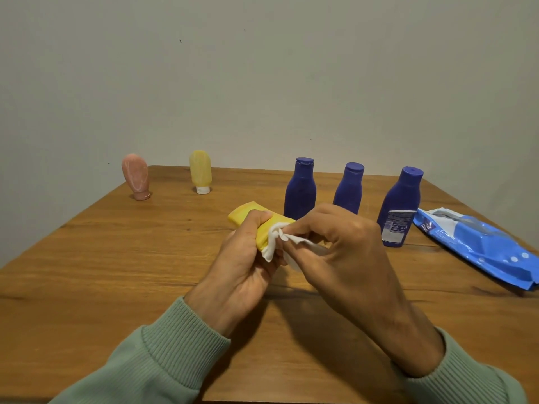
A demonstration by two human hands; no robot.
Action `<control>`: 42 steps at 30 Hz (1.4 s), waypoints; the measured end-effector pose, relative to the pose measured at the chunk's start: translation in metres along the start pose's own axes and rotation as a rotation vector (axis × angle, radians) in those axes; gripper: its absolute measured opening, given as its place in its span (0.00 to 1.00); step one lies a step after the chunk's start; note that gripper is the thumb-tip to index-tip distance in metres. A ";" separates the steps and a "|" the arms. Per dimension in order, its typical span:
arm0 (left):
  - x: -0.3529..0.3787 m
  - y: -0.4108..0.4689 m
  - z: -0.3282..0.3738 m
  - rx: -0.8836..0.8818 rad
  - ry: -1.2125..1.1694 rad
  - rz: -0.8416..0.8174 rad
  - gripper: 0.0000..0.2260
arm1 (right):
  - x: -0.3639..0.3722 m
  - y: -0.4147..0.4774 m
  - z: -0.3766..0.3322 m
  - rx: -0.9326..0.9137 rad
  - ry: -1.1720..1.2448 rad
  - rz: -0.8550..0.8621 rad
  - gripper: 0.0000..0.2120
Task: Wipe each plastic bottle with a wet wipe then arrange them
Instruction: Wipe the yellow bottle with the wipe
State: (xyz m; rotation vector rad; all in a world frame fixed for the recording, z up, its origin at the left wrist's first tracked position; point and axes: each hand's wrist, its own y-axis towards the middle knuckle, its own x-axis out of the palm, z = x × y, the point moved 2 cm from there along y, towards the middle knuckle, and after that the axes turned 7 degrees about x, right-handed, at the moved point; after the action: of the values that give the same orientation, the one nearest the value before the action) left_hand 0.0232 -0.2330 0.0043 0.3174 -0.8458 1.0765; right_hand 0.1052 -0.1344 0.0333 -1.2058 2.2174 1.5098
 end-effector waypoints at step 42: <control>0.000 -0.001 0.001 0.014 0.063 -0.031 0.16 | -0.002 0.003 0.002 0.020 0.062 0.012 0.06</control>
State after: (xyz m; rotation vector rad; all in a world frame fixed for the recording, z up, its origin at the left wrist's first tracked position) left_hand 0.0234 -0.2334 0.0051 0.3059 -0.7748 1.0587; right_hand 0.1040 -0.1309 0.0359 -1.2520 2.2774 1.4710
